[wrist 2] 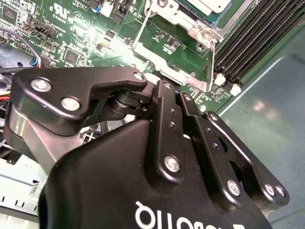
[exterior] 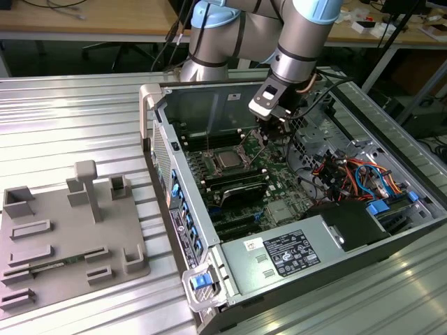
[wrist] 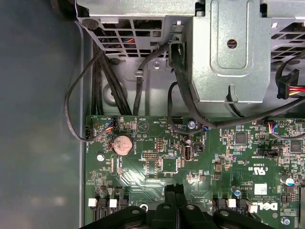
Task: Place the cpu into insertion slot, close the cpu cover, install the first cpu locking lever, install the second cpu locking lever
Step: 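Close the cpu cover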
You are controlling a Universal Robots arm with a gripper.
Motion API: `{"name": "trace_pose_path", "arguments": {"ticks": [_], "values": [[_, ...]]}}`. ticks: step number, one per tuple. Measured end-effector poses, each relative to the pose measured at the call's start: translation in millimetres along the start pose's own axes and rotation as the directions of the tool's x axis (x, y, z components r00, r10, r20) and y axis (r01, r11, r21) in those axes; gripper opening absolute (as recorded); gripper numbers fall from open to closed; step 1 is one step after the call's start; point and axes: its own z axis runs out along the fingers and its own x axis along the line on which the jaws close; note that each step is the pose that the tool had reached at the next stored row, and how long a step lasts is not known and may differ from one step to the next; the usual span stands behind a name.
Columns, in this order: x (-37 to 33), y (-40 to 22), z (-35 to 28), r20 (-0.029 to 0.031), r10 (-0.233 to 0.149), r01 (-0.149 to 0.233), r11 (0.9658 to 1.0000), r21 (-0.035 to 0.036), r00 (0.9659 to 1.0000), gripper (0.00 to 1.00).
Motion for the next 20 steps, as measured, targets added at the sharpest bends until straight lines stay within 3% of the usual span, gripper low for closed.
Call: {"name": "trace_pose_path", "arguments": {"ticks": [20], "values": [[0.2,-11.1,0.0,0.0000,0.000,0.000,1.0000,0.0001,1.0000,0.11]]}}
